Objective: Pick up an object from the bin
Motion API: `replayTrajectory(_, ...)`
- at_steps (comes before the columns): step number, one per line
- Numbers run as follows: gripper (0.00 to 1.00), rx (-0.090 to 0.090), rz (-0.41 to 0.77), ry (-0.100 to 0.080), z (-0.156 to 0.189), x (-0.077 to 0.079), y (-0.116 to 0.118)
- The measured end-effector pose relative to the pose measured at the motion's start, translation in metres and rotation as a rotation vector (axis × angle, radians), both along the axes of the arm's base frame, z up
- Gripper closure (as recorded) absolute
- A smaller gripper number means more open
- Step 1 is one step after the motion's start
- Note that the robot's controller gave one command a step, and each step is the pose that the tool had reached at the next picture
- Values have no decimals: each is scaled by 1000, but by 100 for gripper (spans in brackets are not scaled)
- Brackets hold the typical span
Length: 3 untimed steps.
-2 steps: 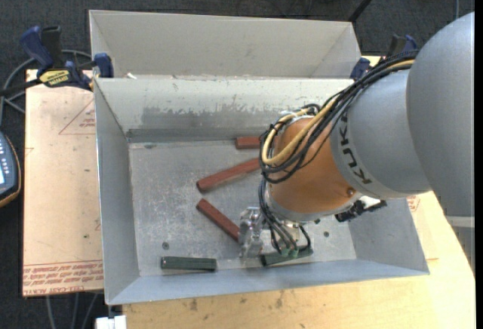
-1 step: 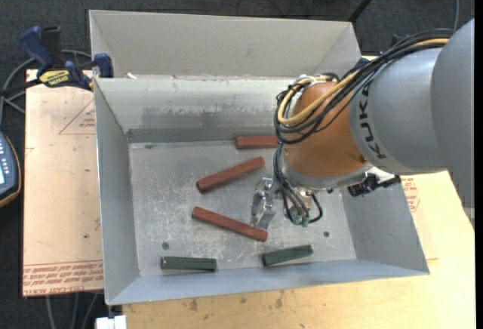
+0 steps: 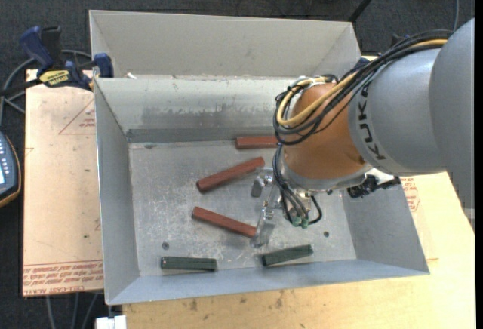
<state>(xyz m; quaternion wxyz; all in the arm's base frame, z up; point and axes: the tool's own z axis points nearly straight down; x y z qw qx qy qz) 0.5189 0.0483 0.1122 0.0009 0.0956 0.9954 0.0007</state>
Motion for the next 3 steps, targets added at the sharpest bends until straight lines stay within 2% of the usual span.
replayTrajectory(1,0,0,-150,4,-43,-7,6)
replayTrajectory(2,100,0,-152,0,-41,-5,6)
replayTrajectory(3,100,1,-179,-10,111,23,-4)
